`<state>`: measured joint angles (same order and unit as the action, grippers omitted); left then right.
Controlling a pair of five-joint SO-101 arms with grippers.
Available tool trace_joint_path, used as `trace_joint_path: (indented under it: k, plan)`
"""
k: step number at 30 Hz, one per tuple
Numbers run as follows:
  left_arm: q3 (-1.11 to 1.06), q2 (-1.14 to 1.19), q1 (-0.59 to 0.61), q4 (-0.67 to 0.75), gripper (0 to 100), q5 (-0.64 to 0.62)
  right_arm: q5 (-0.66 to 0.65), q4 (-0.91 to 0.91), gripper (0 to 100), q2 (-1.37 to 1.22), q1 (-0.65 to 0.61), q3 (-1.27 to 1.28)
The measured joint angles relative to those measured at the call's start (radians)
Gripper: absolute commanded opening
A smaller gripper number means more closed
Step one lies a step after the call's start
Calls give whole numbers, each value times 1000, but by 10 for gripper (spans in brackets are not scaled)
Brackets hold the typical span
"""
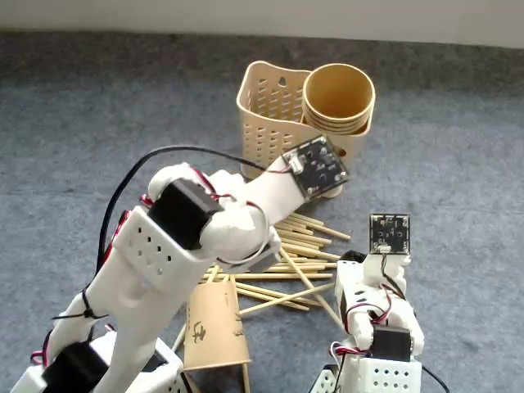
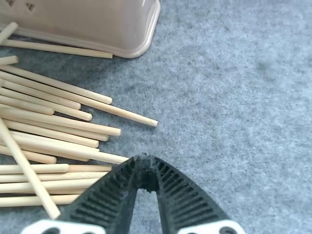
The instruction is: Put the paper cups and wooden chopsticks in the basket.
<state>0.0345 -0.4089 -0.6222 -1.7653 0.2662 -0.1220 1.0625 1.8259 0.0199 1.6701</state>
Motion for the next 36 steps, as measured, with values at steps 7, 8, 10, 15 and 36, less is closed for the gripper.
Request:
trace_joint_path:
  k: [7, 8, 10, 15, 36]
  plan:
    - [-258, -107, -18, 0, 270, 61, 0, 0, 5, 0, 0, 0]
    - [-295, -120, -18, 0, 270, 94, 0, 0, 5, 0, 0, 0]
    - [-358, -143, -18, 0, 270, 152, 0, 0, 5, 0, 0, 0]
    - [-480, -226, -18, 2, 270, 252, 0, 0, 5, 0, 0, 0]
    - [-973, -502, 358, 466, 270, 465, 0, 0, 5, 0, 0, 0]
